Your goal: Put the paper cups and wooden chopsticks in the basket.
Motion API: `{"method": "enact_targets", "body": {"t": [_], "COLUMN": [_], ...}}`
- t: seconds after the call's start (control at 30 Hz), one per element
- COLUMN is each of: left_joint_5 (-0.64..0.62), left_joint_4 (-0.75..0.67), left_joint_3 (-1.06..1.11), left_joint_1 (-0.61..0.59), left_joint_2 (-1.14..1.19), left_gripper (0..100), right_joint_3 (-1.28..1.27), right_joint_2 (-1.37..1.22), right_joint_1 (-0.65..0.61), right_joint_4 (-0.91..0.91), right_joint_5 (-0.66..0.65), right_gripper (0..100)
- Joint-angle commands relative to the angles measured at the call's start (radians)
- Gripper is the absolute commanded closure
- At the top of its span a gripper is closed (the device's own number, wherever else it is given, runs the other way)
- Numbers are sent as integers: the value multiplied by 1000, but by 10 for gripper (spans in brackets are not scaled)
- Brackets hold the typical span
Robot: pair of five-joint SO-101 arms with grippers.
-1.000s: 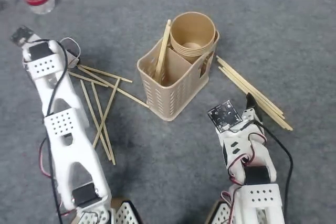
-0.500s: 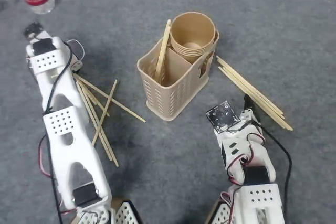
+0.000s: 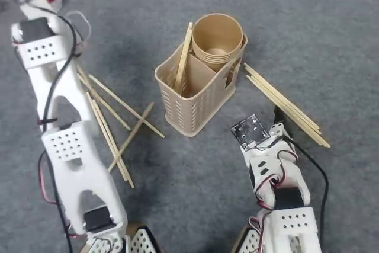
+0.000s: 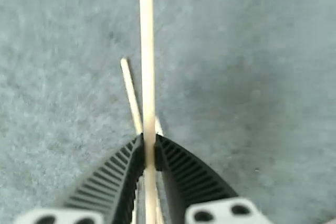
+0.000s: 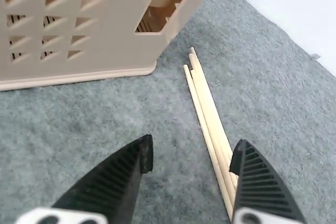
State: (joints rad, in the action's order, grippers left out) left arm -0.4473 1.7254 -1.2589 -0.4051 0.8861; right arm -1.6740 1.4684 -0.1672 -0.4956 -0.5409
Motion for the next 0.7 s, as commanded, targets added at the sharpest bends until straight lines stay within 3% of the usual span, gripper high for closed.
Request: {"method": "enact_targets", "body": {"t": [0.0, 0.23, 0.67], "left_joint_5": [6, 54, 87], "left_joint_4": [34, 34, 34], "left_joint_3": [-4, -5, 13], "left_joint_1": [38, 121, 463], "left_joint_2": [-170, -350, -798], "left_gripper": [991, 991, 991], "right_joint_3": [-17, -17, -17], "right_joint_2": [-12, -12, -12], "right_joint_1": [-2, -1, 1], "right_joint_4": [-4, -4, -2], "right_joint_5": [-12, -12, -12], "right_gripper": [746, 746, 746]}}
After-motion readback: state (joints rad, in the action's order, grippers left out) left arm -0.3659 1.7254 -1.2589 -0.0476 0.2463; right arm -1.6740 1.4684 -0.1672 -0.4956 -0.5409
